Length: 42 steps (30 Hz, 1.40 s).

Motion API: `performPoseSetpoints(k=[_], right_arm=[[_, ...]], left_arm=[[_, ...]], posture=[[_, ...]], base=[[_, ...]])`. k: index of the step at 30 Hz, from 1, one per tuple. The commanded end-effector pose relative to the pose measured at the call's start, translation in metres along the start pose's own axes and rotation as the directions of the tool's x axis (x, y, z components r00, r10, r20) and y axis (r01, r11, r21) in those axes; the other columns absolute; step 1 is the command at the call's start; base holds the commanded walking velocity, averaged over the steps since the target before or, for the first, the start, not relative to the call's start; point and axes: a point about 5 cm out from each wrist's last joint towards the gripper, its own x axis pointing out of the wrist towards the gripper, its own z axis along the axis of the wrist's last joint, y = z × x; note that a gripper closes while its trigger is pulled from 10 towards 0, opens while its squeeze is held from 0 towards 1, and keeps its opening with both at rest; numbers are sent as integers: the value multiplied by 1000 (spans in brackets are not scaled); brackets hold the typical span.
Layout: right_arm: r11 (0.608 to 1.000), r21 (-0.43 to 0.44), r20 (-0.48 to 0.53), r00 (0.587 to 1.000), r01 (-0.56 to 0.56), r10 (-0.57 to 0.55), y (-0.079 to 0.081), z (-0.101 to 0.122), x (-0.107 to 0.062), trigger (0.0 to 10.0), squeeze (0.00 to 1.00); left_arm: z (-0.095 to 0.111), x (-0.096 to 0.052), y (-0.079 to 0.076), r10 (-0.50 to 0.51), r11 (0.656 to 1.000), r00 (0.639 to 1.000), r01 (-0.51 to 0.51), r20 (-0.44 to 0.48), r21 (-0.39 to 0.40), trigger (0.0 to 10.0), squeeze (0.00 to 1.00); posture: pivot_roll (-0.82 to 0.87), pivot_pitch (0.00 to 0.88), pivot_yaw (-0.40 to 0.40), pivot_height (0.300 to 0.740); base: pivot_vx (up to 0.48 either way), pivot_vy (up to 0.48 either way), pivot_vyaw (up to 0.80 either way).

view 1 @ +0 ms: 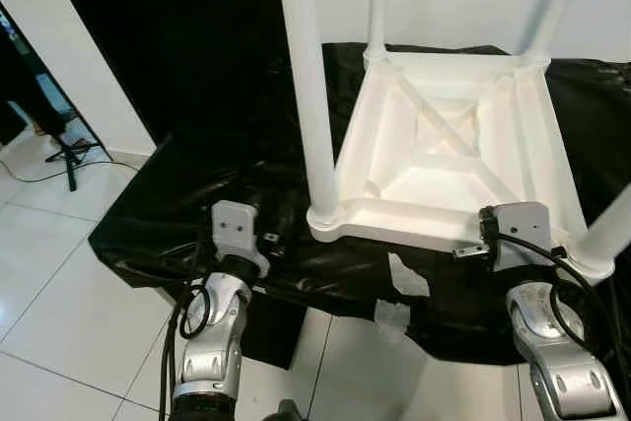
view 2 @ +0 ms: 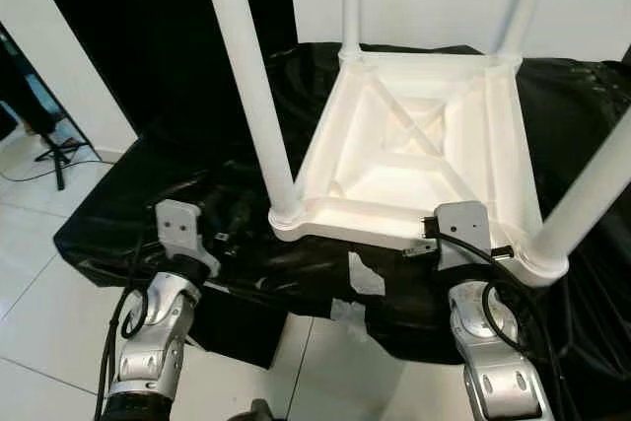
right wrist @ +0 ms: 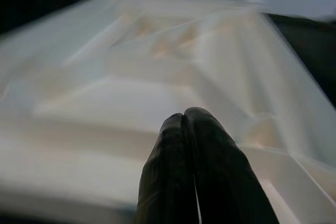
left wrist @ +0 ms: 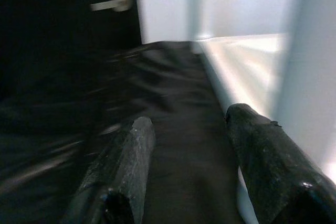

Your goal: Building children table

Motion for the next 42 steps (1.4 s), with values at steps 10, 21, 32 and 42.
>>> performPoseSetpoints(k=[10,21,32,42], right_arm=[[1000,14,125,992,-16,14,-3,3,-4,10000,0],[993,-63,143,984,-100,108,-11,-1,-13,10000,0],[995,-23,164,982,-93,96,-1,-2,-15,10000,1000],[985,-98,162,975,-139,153,1,1,-4,10000,0]], left_arm=[[-7,1,-17,3,1000,1000,-3,-24,-1,10000,0],[-15,-13,-21,-106,989,993,110,-42,103,10000,0],[-12,-16,-23,-68,992,998,69,-16,105,10000,1000],[-11,-11,-33,-91,994,996,91,-10,65,10000,110]], posture=[[111,0,86,740],[117,0,86,740],[133,0,88,740],[135,0,84,740]], base=[[0,0,0],[0,0,0],[0,0,0],[0,0,0]])
